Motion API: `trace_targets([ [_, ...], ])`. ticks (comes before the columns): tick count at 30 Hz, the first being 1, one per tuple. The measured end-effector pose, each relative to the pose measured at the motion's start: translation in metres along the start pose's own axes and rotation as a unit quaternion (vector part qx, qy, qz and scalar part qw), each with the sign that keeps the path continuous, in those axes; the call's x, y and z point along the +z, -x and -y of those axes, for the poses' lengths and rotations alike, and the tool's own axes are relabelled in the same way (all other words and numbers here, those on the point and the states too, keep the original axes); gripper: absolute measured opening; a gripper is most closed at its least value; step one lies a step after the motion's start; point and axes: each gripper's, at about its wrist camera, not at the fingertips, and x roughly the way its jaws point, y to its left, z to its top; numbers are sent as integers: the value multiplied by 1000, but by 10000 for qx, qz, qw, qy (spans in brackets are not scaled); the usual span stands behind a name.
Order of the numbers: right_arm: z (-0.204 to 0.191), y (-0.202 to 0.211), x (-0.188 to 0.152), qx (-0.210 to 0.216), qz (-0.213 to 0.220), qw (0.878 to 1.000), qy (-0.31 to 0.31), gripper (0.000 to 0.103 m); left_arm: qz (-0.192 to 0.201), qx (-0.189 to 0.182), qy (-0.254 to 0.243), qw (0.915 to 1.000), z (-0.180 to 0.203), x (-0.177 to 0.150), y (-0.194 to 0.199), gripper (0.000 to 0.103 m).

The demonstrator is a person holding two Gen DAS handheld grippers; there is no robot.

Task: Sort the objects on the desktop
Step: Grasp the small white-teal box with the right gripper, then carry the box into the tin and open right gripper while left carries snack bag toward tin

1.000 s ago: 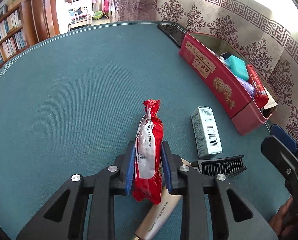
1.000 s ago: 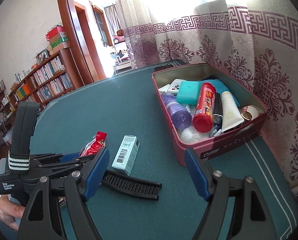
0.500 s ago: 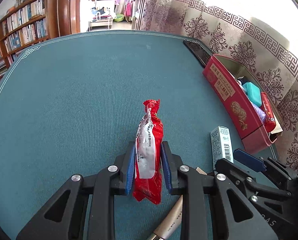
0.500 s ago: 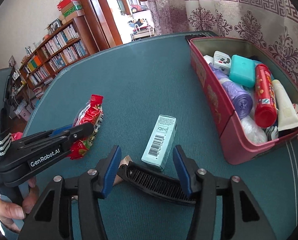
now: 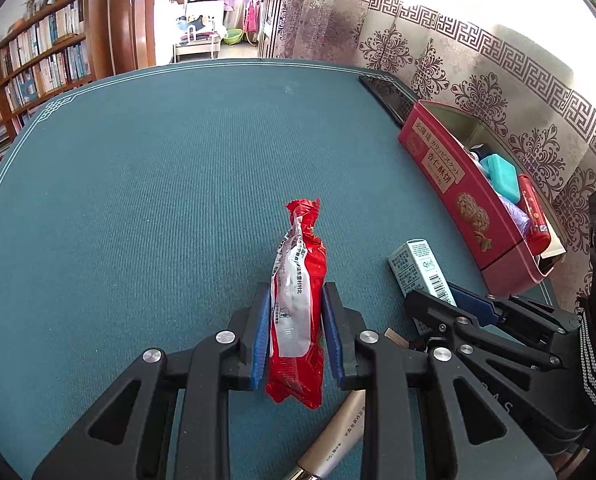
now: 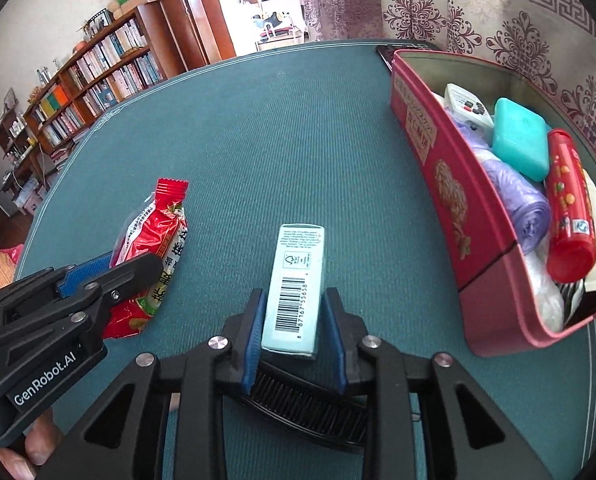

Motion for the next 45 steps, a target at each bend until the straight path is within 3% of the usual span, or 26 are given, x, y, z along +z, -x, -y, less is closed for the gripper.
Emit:
trace_targets([
  [13,6,31,-10,174,475,9987,-64,27,3,6,-40,10000,5,0,-1,27],
  [32,19,67,9,23,1143,9928,-349,26,90,-38,-181,9998,19,4,8,27],
  [45,67,103,14,-205,1779,9796,-914,26,240,-181,-569,9979,54,19,27,27],
])
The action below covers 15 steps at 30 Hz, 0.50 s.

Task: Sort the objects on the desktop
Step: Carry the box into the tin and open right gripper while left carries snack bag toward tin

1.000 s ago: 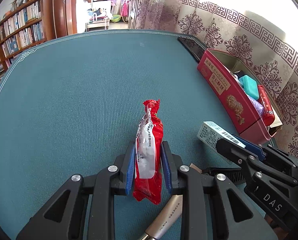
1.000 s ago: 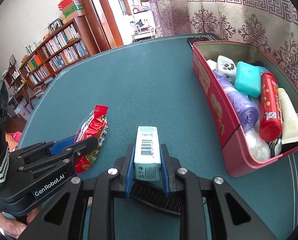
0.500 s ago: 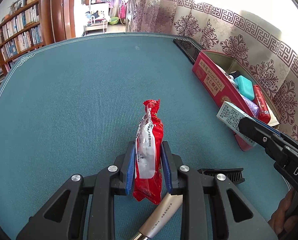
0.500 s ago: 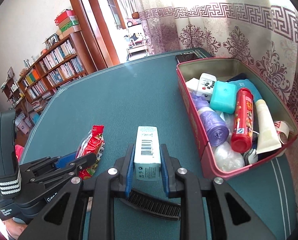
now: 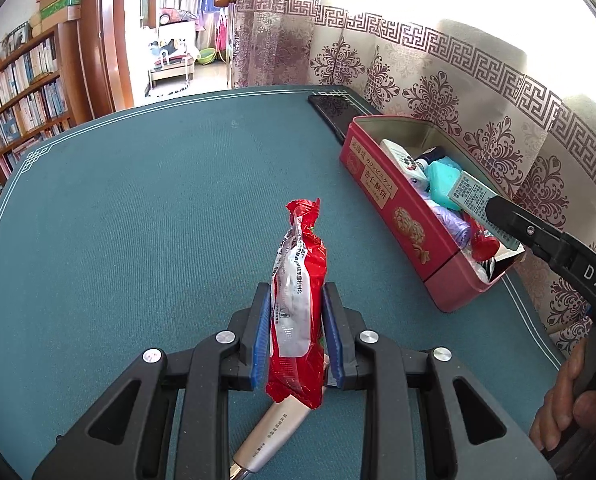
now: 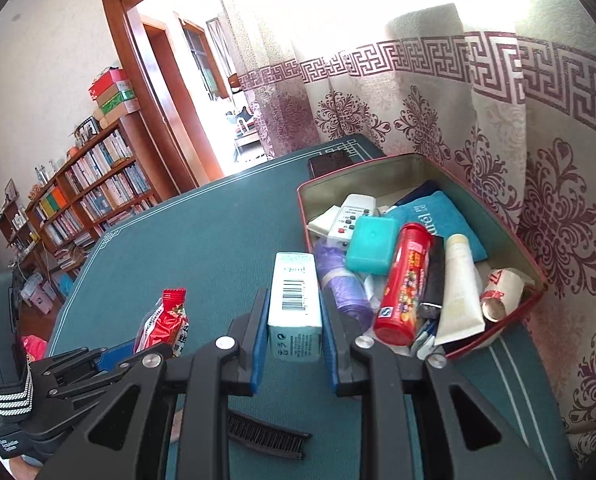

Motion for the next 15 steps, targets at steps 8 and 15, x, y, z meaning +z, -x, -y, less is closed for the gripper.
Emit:
trace_targets([
  [8,45,11,16,-625,396,9968,-312,26,48,-158,-206,9997,29,14,-1,27],
  [15,76,-4,24,-995,368,9933,-463,27,84,-298,-361,9989,53,22,-3,27],
])
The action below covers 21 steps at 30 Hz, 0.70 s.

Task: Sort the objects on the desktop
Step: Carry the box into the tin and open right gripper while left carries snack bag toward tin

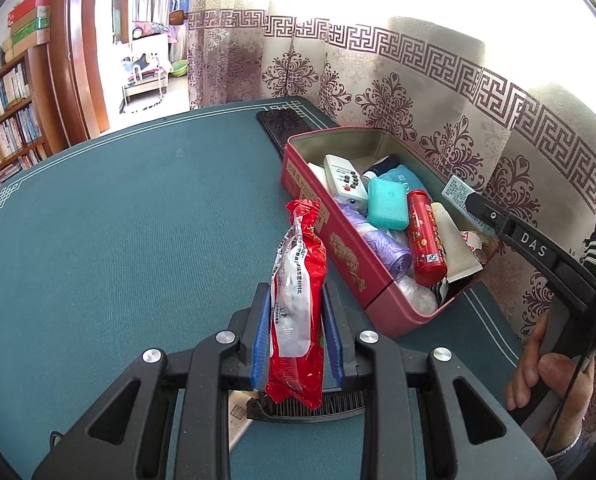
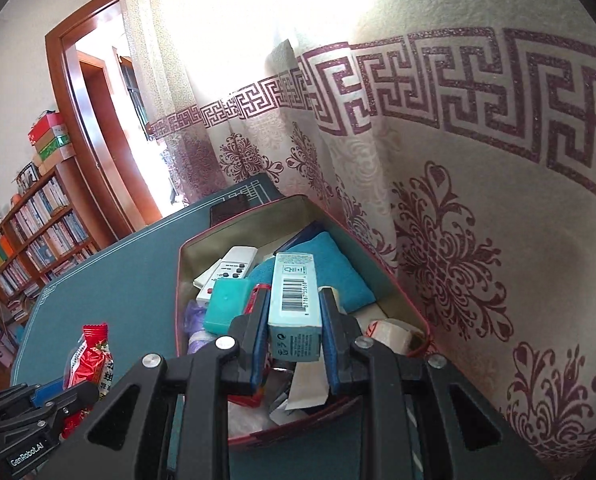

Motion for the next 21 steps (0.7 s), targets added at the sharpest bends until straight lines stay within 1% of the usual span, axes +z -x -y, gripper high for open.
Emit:
trace_targets([
  [4,9,-6,-6,-39,-30,9999,-93,27,5,-43,-96,9999,13,5,-4,27],
  [8,11,1,-14,-147,157,9997,-84,31,17,-104,-166,9998,25,13,-8,27],
  [10,12,3,-17,-214,248,9994,-92,33,39,-147,-216,9997,30,17,-9,27],
  [12,11,4,-20,-303,315,9990,-89,39,58,-187,-279,9994,37,21,-11,27],
  [15,14,3,-24,-350,324,9988,-119,46,91,-285,-366,9989,47,28,-14,27],
  [16,15,2,-25,-353,326,9987,-141,47,92,-311,-393,9987,50,30,-16,27],
  [18,17,2,-25,-359,331,9986,-199,48,73,-416,-429,9982,55,33,-20,27],
  [21,21,3,-26,-420,402,9979,-289,48,-68,-690,-447,9966,62,38,-31,27],
])
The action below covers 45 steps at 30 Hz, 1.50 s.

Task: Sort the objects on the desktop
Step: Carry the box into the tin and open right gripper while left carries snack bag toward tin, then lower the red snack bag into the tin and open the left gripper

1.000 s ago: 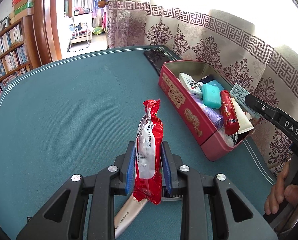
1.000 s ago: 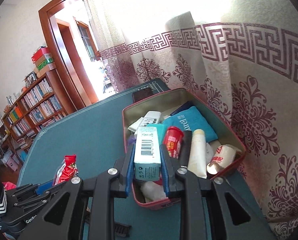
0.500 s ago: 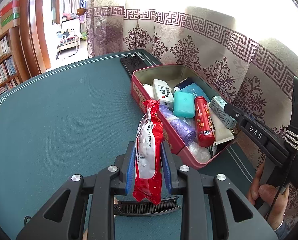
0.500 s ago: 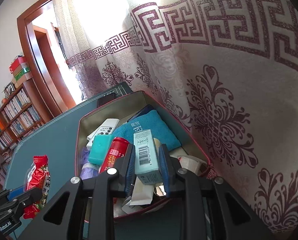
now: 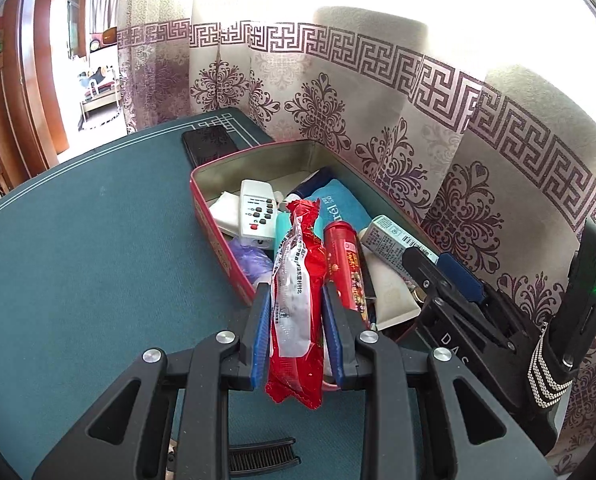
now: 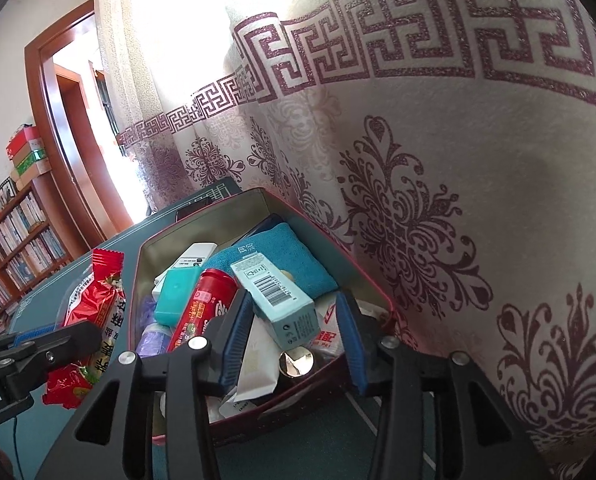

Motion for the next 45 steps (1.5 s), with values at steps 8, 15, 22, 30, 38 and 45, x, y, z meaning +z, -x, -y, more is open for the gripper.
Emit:
trace_targets([
  [8,1,2,-2,-99,14,9999,-59,50,-261,-245,17,9994,5,4,-31,27],
  [15,-6,-3,-1,-80,7,10000,56,50,-279,-165,25,9995,3,14,-48,28],
  [22,-5,-5,-1,-83,-46,10000,29,54,-289,25,195,9994,-4,15,-45,49],
  [30,-11,1,-3,-145,57,9997,211,71,-141,-17,342,9993,-14,11,-25,54],
  [38,-14,1,-4,-176,81,9994,280,78,-69,140,89,9998,-11,-3,-6,54],
  [45,-15,4,-4,-196,102,9993,307,79,-43,201,52,9998,-14,-17,8,54],
])
